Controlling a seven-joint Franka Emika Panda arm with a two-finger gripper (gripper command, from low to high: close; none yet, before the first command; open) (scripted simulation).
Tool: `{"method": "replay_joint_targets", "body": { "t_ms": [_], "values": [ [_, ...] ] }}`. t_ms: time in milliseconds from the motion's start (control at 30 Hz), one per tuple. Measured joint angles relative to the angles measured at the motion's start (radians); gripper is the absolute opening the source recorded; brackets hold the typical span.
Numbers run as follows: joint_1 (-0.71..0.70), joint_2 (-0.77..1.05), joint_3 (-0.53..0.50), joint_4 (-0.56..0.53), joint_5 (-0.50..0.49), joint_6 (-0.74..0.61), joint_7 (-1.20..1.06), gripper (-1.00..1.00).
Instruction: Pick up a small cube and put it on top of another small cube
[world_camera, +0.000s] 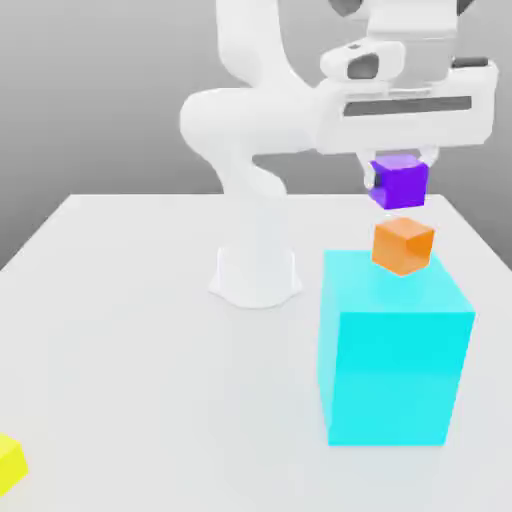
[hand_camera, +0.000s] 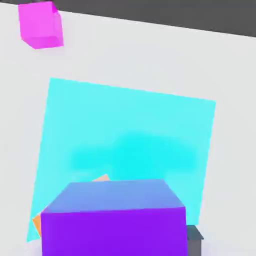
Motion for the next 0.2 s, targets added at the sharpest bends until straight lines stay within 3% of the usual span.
{"method": "replay_joint_targets", "body": {
  "t_ms": [67, 100, 200],
  "values": [
    [0.008, 0.02, 0.023, -0.05, 0.017, 0.07, 0.001, -1.0],
    [0.009, 0.031, 0.032, -0.074, 0.024, 0.105, 0.0, 1.0],
    [0.009, 0.031, 0.032, -0.074, 0.024, 0.105, 0.0, 1.0]
  ]
}}
